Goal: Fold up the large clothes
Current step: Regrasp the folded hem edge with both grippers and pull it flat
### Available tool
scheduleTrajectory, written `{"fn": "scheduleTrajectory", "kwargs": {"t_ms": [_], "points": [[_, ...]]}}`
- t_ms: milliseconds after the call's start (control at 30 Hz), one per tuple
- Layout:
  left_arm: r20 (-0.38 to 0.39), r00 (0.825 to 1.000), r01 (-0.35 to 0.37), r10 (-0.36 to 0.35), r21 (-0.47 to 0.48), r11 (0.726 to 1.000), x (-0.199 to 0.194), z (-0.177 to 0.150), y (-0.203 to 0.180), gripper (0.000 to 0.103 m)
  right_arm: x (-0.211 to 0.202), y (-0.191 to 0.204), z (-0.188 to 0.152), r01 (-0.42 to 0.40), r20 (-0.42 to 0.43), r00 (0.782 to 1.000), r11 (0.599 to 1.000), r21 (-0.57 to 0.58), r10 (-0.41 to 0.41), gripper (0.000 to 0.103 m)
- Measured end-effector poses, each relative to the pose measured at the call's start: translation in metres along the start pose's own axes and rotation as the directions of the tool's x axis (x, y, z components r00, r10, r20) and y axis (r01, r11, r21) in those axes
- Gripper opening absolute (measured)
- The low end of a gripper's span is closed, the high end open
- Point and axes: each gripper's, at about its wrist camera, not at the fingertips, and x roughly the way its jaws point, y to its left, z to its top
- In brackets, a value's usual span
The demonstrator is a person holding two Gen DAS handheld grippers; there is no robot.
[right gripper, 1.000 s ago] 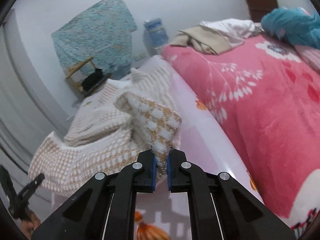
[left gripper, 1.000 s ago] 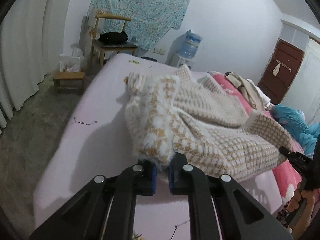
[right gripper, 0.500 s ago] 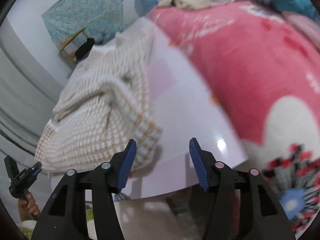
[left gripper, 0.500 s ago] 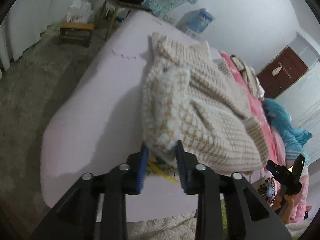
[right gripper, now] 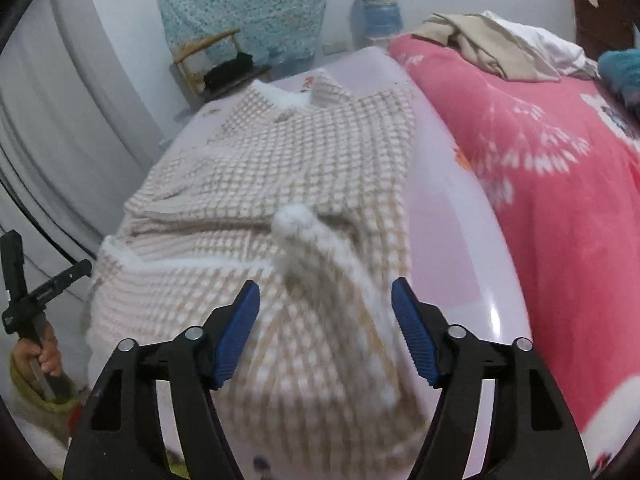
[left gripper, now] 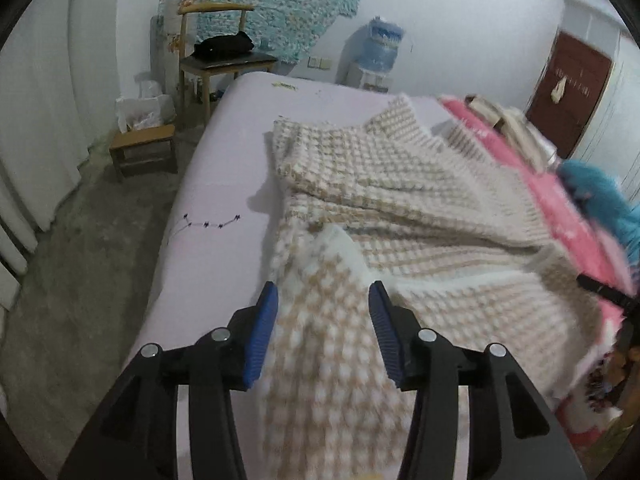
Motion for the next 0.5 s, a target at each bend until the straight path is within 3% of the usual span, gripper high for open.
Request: {"fn": "scheduleTrajectory", "kwargs": {"t_ms": [67,133,200,267,500], "points": [[0.005,1.0,-0.03,0.03,0.05,0.998,0.011,0.003,-0.005,0.027,0.006,-0.005,0.001,0.014,-0.014,1.0,1.0,0.008,-0.014,0.02],[0.003,0.998,-0.067,0.067,0.094,0.993,0.019,0.006,-0.009,0.015,0.01,-0.012,0.003,0.011,-0.022,1.0,1.0,0.029,-0.01,0.007],[-0.005,0.997,-0.07,0.071,0.108,0.992,0.023,0.009,-0.009,0.006,0.008,-0.021,0.003,0.009,-0.002,1.0,0.999,0.051,-0.009,0.006],[0.004,0.997,-0.076,0.076,0.113,0.991,0.024,0.01,-0.007,0.004,0.002,-0.026,0.003,0.016,0.015,1.0,0.998,0.065,-0.017,0.006],[0.133,0.989,-0.077,0.063,0.098,0.992,0.003,0.036,-0.005,0.003,-0.016,-0.033,0.017,-0.008,0.115,0.993,0.994,0.113,-0.005,0.005]]}}
